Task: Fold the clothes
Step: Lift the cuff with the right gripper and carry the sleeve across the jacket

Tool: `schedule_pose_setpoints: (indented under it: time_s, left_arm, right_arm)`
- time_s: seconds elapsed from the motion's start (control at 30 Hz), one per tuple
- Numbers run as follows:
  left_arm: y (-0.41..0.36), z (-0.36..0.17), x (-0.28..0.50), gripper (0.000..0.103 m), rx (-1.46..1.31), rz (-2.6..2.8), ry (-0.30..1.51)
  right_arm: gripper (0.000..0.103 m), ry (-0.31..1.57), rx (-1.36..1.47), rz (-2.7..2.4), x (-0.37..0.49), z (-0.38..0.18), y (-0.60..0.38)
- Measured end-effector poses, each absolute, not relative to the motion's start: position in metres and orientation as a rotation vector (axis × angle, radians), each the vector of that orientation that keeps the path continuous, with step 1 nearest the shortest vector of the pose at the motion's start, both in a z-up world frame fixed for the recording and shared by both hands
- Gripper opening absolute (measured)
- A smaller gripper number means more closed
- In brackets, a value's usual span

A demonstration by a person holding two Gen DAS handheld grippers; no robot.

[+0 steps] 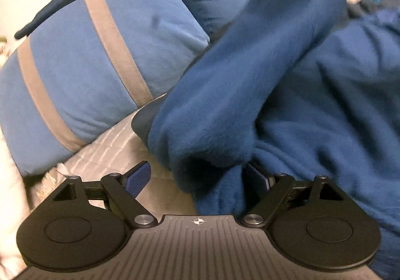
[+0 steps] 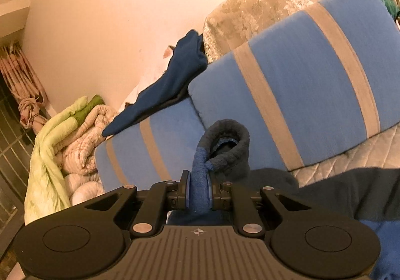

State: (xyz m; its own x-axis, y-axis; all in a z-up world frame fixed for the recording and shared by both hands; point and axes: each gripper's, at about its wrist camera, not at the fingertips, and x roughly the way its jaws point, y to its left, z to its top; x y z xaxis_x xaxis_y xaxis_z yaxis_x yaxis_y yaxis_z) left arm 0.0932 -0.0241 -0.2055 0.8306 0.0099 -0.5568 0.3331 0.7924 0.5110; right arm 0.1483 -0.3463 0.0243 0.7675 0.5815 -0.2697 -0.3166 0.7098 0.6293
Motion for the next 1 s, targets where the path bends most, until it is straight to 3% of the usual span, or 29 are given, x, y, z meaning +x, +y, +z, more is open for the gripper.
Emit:
schedule_pose_setpoints:
  time_s: [0.4, 0.47, 0.53, 0.67, 0.77, 0.9, 1.0]
  left_arm:
    - [-0.001, -0.186, 0.05, 0.081, 0.767, -0.182, 0.46]
    - [-0.007, -0.186, 0.043, 0.055, 0.818, -0.211, 0.459]
    - [-0.016, -0.187, 0.035, 0.043, 0.881, -0.236, 0.457]
    - [-0.026, -0.2, 0.03, 0.038, 0.961, -0.279, 0.464]
    - [-0.026, -0.204, 0.037, 0.012, 0.971, -0.218, 0.5]
    - [0.0, -0.187, 0.054, 0.009, 0.752, -0.15, 0.55]
    - [0.017, -0.184, 0.061, 0.009, 0.612, -0.143, 0.6]
  right_arm:
    - [0.012, 0.477, 0.662, 0.328, 0.172, 0.014, -0.416]
    - [0.012, 0.491, 0.662, 0.321, 0.17, 0.006, -0.418]
    - [0.012, 0.509, 0.654, 0.319, 0.168, 0.001, -0.419]
    - [0.011, 0.54, 0.63, 0.311, 0.17, -0.002, -0.416]
    - [0.011, 0.571, 0.609, 0.297, 0.167, 0.0, -0.417]
    - [0.01, 0.642, 0.596, 0.294, 0.15, -0.013, -0.429]
    - [0.01, 0.776, 0.591, 0.253, 0.125, -0.054, -0.43]
